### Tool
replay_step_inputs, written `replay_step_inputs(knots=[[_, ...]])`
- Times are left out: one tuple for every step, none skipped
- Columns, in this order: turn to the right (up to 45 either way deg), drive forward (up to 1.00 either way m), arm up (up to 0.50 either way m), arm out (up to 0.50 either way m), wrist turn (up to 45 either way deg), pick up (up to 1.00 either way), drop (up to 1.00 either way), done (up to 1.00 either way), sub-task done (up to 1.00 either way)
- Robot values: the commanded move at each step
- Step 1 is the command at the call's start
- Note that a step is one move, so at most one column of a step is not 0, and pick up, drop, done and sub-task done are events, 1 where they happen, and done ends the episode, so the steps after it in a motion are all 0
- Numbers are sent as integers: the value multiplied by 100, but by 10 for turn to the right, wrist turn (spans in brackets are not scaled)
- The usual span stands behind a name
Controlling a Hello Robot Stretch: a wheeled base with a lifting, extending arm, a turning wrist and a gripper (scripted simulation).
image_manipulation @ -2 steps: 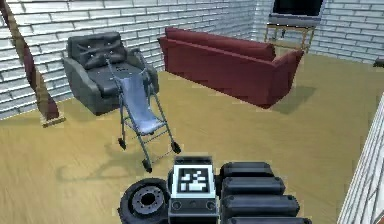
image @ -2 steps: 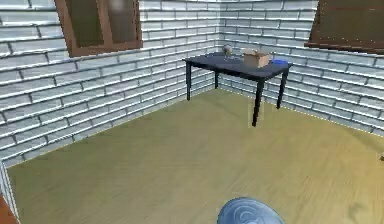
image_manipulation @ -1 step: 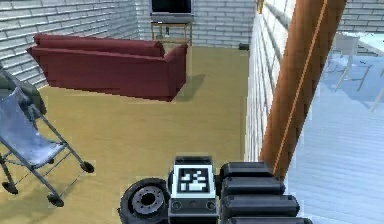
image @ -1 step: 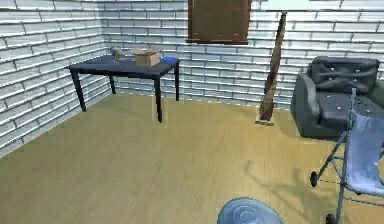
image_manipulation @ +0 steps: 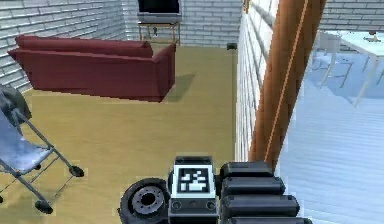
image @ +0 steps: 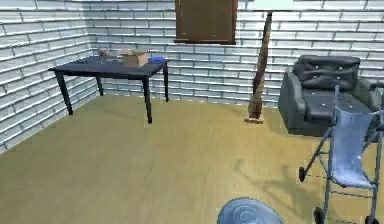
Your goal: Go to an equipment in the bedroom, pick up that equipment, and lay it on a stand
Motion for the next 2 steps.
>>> replay_step_inputs(knots=[[0,15,0,0,0,0,0,0,0],[450,0,0,0,0,0,0,0,0]])
